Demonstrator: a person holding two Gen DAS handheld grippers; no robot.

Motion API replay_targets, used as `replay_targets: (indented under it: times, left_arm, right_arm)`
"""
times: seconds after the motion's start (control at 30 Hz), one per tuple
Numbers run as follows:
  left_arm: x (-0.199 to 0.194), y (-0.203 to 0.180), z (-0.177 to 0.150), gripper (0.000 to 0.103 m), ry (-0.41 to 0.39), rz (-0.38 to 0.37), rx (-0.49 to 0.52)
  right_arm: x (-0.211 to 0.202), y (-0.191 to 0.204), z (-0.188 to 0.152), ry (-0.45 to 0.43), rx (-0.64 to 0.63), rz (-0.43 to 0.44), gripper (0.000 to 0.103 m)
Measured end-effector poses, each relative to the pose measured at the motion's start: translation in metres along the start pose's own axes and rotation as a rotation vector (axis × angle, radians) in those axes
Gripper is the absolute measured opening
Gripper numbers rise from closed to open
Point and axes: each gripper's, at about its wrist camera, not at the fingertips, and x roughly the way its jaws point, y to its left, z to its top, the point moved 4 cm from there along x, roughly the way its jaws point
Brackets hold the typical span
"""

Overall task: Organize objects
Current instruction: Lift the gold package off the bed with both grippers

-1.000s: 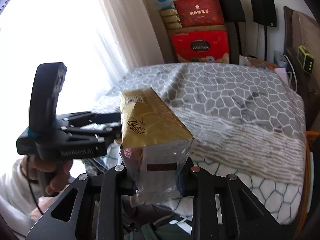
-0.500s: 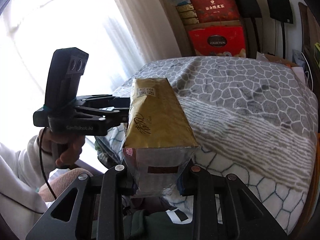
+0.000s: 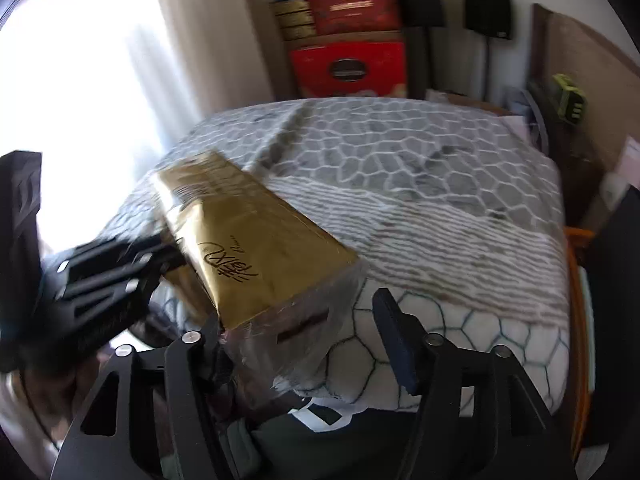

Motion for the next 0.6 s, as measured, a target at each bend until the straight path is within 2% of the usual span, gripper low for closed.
replay_targets:
  times: [0.1, 0.17, 0.2, 0.43, 0.6]
  left_arm:
    - [-0.001, 0.003, -0.003, 0.013, 0.010, -0.005, -0.043]
    - [-0.003, 0.002, -0.005, 0.013, 0.011, 0.000, -0.048]
    - [-0.002, 0.002, -0.005, 0.013, 0.011, 0.005, -0.045]
    - [-0.001, 0.001, -0.006, 0.012, 0.002, 0.043, -0.040]
    - [0.000, 0.000, -0.008, 0.012, -0.013, 0.061, -0.028]
  right_arm:
    - [0.003, -0.003, -0.001, -0.011, 0.098, -0.037, 0.064]
    - [0.004, 0.000, -0.002, -0.031, 0.131, -0.044, 0.059]
    - [0.004, 0.002, 0.000, -0.038, 0.128, -0.041, 0.050]
    - [0.004, 0.016, 0.001, -0.070, 0.051, -0.096, 0.038]
    - [0.006, 0.017, 0.000, -0.089, 0.031, -0.102, 0.035]
